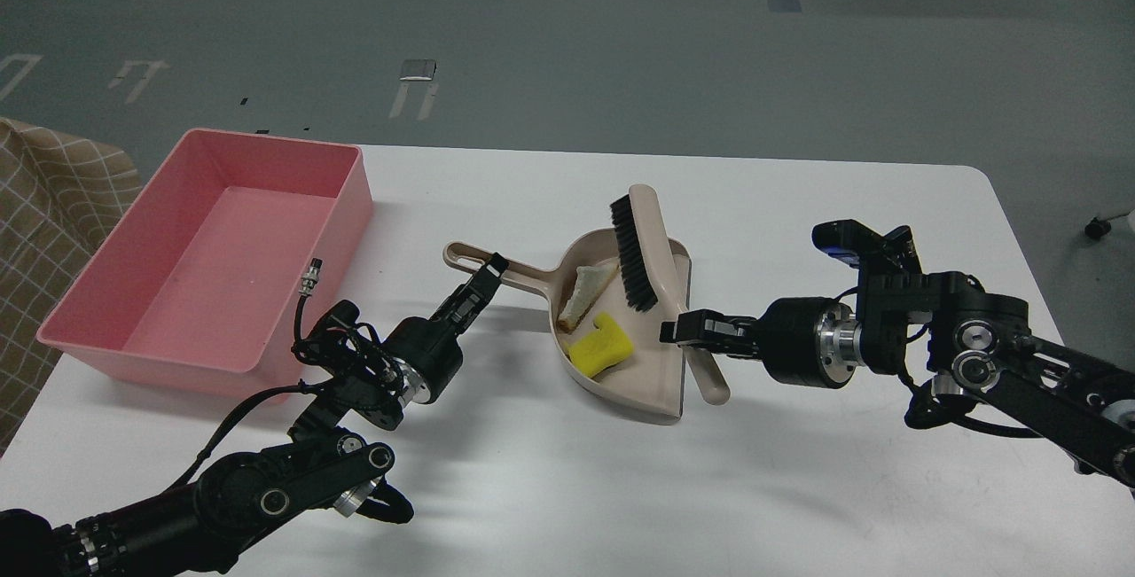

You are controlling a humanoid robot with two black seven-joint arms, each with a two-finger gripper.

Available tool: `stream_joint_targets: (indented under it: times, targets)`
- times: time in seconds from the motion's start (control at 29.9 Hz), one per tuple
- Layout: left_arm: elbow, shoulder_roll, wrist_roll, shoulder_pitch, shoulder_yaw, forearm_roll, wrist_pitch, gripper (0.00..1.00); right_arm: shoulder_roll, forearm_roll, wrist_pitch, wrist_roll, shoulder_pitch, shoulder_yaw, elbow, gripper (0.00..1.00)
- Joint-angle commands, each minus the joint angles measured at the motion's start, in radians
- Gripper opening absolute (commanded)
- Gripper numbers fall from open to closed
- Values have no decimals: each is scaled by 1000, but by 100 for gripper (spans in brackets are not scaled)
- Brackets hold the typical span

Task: Sweep and dump garbage into bin
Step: 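Sweep the brush with the right gripper across the dustpan toward the left gripper, then lift the brush away from the dustpan with the right gripper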

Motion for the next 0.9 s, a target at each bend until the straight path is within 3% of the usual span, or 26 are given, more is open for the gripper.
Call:
stream_joint_targets:
  times: [0.0, 0.87]
  targets:
    - [0, 0, 0, 0, -1, 0, 0, 15, -10, 4, -1, 0, 21, 29, 2, 0]
    - [2, 0, -5, -3, -1, 0, 0, 15, -206, 5, -1, 1, 7, 210, -3, 0]
